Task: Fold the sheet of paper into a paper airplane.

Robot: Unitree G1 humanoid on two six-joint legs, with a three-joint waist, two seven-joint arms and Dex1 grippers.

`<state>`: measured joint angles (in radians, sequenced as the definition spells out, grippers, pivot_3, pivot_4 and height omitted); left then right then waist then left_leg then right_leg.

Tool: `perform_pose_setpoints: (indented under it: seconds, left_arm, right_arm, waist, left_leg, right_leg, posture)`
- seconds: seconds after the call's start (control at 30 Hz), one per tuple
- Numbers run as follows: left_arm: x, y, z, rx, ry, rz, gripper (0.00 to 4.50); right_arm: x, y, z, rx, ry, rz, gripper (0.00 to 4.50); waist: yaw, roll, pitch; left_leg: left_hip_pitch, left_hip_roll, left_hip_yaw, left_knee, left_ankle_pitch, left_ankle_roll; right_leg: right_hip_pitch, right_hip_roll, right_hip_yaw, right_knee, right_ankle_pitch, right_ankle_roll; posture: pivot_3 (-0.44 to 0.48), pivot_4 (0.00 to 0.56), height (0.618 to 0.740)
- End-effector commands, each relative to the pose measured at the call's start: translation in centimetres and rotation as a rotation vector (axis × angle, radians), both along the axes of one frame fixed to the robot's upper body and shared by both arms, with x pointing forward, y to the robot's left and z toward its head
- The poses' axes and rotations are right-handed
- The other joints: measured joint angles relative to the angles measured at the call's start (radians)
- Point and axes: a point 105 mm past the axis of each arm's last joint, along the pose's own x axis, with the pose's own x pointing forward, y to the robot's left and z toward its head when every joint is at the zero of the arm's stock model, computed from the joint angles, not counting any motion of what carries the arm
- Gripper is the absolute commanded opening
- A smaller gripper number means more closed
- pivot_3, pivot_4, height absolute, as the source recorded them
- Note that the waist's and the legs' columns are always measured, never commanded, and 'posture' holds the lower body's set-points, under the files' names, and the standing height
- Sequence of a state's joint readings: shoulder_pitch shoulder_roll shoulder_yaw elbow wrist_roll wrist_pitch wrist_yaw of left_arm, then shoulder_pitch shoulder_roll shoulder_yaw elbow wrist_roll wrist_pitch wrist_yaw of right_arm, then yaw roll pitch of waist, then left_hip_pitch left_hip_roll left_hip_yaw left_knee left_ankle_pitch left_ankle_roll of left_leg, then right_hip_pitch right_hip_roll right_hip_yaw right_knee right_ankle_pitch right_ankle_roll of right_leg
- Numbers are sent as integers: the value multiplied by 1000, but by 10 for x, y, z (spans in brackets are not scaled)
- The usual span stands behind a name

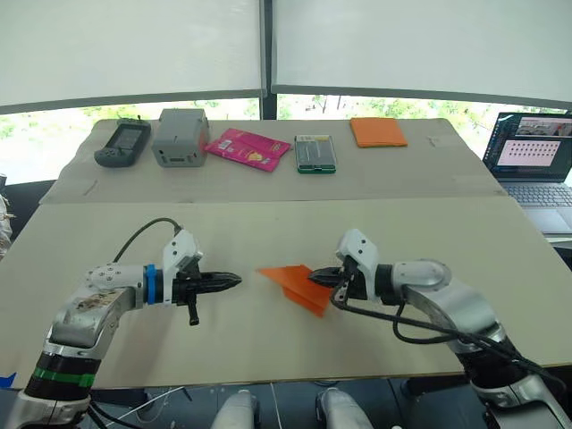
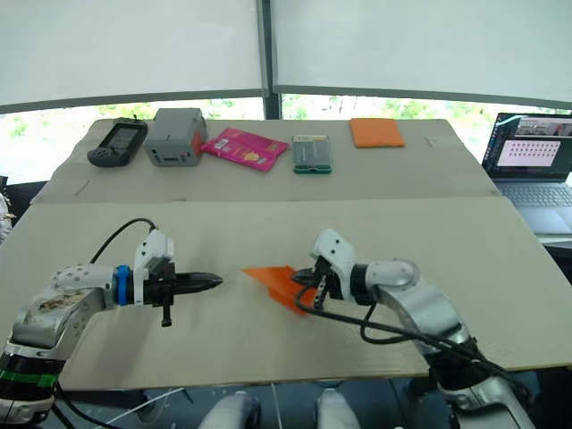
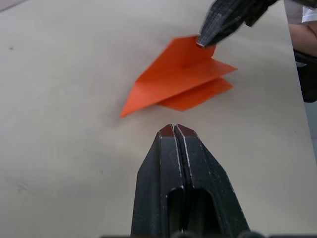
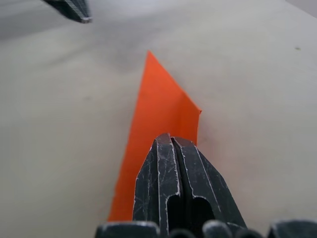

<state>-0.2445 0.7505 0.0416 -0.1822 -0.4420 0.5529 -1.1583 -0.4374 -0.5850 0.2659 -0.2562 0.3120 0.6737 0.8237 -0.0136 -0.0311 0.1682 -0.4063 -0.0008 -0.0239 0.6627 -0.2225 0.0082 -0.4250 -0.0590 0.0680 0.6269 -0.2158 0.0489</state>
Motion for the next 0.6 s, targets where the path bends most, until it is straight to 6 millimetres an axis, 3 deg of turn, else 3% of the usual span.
perform_pose_setpoints:
  seconds: [0.03, 0.27, 0.4, 0.5, 0.6]
  left_arm:
    - [-5, -1, 2, 10, -9, 3, 0]
    - [-8, -2, -3, 27, 14, 2, 0]
    - [-8, -2, -5, 29, 18, -1, 0]
    - [-5, -2, -6, 34, 14, 3, 0]
    - [-1, -1, -9, 58, 17, 17, 0]
  right_arm:
    - [21, -12, 14, -3, -80, -56, 23]
    - [27, -19, 43, 67, -85, -71, 23]
    - [-7, 0, 45, 49, -7, 67, 1261]
    - [-10, 9, 31, -71, -41, 73, 2283]
    - [0, 17, 25, -86, -50, 8, 2283]
  waist:
    - [-2, 0, 0]
    - [-4, 0, 0]
    - [-3, 0, 0]
    - [-5, 0, 0]
    - [-6, 0, 0]
  left_leg:
    - [0, 0, 0, 0, 0, 0]
    - [0, 0, 0, 0, 0, 0]
    - [0, 1, -1, 0, 0, 0]
    - [1, 1, -1, 0, 0, 0]
    - [1, 0, 0, 0, 0, 0]
  right_leg:
    - [0, 0, 0, 0, 0, 0]
    - [0, 0, 0, 0, 0, 0]
    - [0, 0, 0, 1, 0, -1]
    - [0, 1, 0, 1, 0, 0]
    - [0, 0, 0, 1, 0, 0]
  posture:
    - [0, 150, 740]
    - [0, 150, 740]
    - [0, 150, 740]
    - [0, 150, 740]
    - [0, 150, 740]
